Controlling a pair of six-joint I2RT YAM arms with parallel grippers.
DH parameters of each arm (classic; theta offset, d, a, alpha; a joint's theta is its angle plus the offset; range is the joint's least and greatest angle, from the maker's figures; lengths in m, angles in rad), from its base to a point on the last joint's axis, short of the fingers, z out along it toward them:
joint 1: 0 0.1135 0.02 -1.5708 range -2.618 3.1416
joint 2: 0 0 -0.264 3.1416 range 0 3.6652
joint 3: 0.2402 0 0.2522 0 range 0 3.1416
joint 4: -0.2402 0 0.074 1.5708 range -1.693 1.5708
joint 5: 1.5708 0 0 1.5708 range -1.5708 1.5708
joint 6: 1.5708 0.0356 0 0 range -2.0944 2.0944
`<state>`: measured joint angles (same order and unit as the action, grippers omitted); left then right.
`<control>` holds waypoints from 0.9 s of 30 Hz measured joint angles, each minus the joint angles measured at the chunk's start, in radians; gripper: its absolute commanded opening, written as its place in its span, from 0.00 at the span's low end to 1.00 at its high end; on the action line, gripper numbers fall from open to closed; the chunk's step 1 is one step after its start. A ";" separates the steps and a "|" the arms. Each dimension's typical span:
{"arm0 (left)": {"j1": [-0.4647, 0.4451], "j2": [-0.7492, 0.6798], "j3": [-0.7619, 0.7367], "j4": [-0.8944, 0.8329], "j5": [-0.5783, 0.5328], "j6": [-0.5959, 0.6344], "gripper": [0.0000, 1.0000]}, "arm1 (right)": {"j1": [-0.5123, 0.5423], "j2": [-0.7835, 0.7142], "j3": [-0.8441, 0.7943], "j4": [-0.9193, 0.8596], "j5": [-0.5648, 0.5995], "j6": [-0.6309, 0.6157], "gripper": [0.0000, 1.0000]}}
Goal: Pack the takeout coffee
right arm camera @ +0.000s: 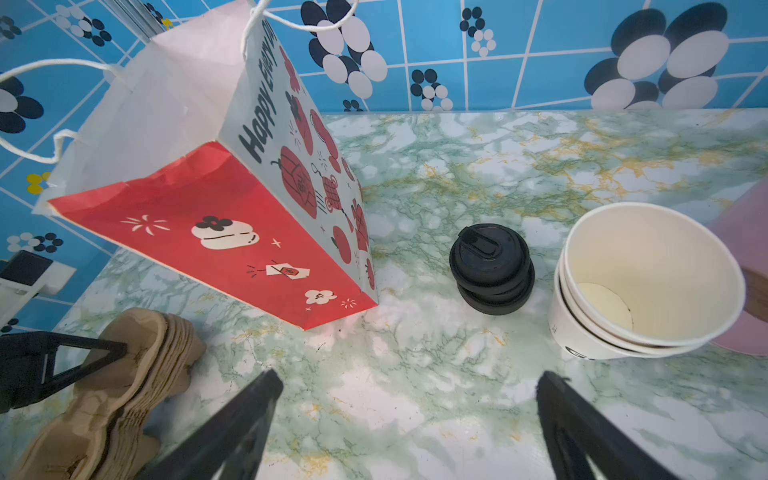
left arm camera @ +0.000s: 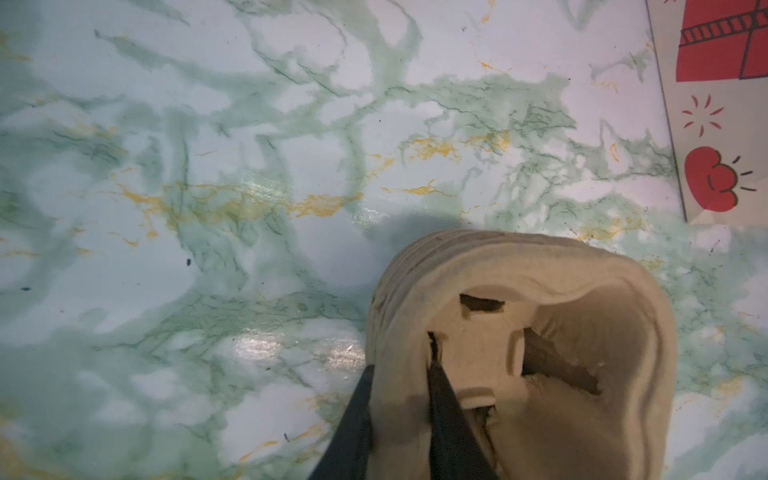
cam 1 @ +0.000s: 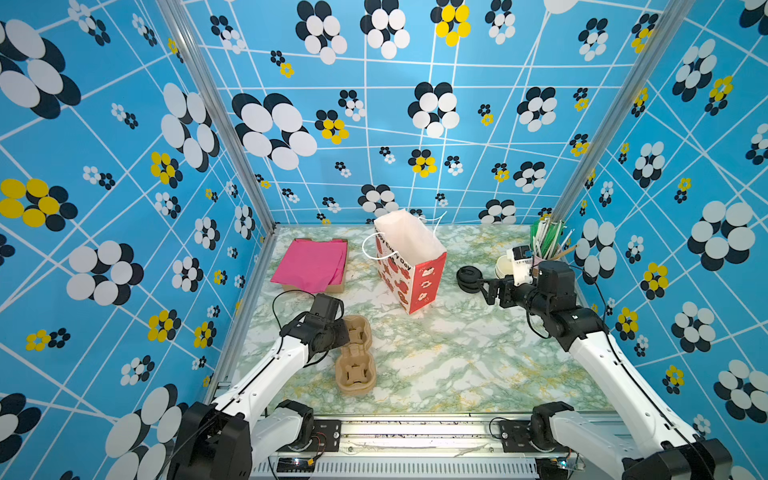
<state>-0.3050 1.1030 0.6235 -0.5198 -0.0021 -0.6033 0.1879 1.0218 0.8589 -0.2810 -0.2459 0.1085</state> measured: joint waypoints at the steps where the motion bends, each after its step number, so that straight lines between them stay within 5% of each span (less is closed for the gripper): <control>1: -0.001 0.000 -0.002 0.004 0.005 -0.012 0.15 | 0.000 0.000 0.000 0.000 0.000 0.000 0.99; 8: -0.068 -0.019 -0.021 0.033 0.018 -0.116 0.13 | 0.000 -0.011 0.000 0.000 0.002 0.001 0.99; 16: -0.268 0.010 -0.028 0.109 -0.019 -0.284 0.12 | 0.000 -0.050 -0.002 -0.001 0.035 0.004 0.99; 19: -0.358 0.073 0.000 0.152 -0.071 -0.356 0.11 | 0.000 -0.054 -0.002 -0.007 0.058 0.004 0.99; 22: -0.443 0.181 0.079 0.161 -0.112 -0.419 0.00 | 0.000 -0.061 -0.002 -0.028 0.080 0.004 0.99; 27: -0.555 0.418 0.289 0.158 -0.145 -0.490 0.00 | 0.000 -0.071 0.002 -0.057 0.119 0.004 0.99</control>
<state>-0.8597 1.5211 0.9123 -0.3622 -0.1474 -1.0931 0.1879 0.9508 0.8604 -0.3378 -0.1265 0.1127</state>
